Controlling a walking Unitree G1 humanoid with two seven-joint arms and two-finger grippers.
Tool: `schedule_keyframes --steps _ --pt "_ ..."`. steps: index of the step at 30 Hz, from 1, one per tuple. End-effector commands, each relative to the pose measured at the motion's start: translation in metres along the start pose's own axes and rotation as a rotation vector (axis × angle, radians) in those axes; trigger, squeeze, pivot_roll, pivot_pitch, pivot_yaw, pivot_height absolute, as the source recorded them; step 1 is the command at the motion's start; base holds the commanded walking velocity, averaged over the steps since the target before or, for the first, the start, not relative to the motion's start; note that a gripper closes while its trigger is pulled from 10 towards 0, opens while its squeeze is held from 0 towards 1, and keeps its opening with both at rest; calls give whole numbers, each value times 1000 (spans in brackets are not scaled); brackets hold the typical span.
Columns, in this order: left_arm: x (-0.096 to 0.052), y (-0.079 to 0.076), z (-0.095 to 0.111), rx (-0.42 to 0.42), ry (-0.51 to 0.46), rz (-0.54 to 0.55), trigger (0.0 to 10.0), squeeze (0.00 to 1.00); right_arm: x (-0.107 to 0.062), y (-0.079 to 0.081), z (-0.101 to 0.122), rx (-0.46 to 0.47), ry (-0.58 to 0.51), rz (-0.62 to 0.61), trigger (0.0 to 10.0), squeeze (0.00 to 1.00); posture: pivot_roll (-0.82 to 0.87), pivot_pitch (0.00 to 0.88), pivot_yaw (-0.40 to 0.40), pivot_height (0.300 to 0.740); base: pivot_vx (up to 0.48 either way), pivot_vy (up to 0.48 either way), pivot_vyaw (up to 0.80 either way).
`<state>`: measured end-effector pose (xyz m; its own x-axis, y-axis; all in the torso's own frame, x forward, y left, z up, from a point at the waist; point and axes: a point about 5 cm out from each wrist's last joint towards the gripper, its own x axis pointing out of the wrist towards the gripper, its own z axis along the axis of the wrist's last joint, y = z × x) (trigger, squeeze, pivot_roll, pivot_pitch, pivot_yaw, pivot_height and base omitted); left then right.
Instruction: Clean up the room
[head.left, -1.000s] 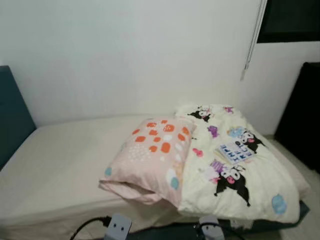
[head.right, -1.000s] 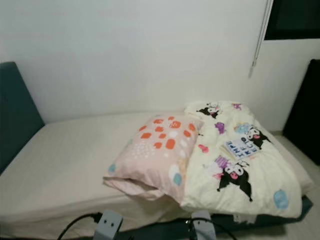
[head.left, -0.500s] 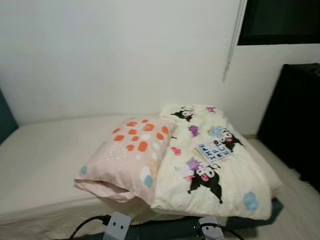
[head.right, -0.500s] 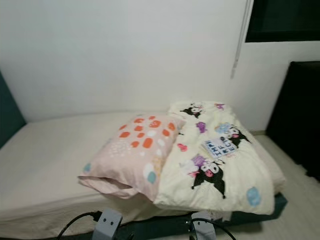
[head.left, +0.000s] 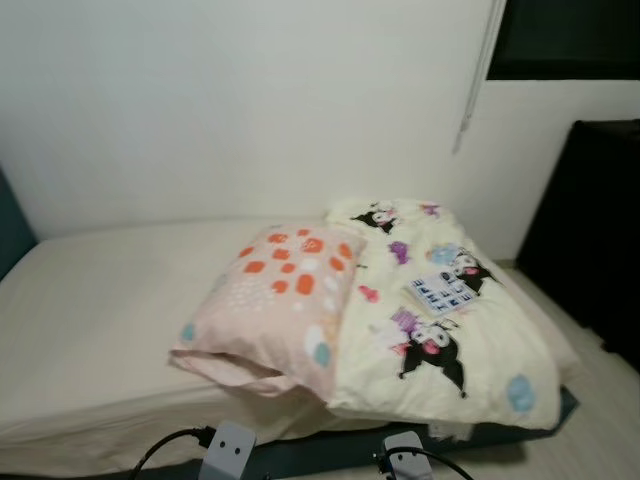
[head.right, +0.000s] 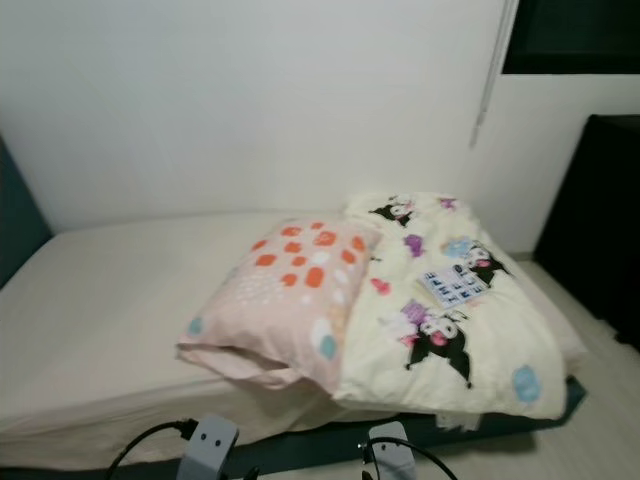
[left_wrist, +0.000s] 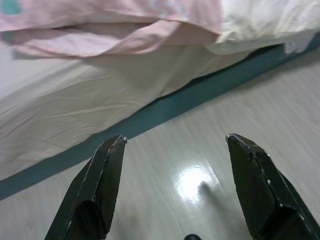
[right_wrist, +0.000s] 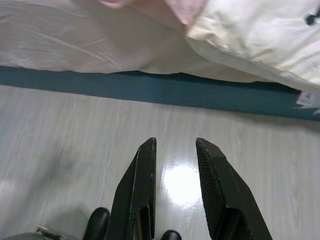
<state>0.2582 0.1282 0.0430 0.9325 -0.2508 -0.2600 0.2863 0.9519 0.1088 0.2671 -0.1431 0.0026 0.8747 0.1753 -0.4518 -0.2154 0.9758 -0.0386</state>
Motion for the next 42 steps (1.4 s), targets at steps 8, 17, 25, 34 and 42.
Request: schedule_keyframes --steps 8,17,25,34,42 --pt "-5 -10 1 -23 -39 -34 10000 0 -3 -5 -5 5 12 -11 10000 0 27 127 -15 740 0 0 0" --pt "-5 -14 7 -51 -76 -63 10000 0 -3 -6 -4 7 7 -12 10000 0 20 129 -13 740 0 0 0" --pt "-5 -12 7 -75 -87 -54 10000 0 -4 -7 0 20 -29 -19 10000 0 20 130 -17 740 314 0 0" --pt "-6 -11 7 -82 -90 -51 10000 0 -4 -7 8 39 -85 -18 10000 0 20 129 -19 740 394 0 0" --pt "-6 -10 8 -80 -92 -52 10000 0 -4 -7 8 38 -86 -17 10000 0 21 130 -19 740 394 0 0"
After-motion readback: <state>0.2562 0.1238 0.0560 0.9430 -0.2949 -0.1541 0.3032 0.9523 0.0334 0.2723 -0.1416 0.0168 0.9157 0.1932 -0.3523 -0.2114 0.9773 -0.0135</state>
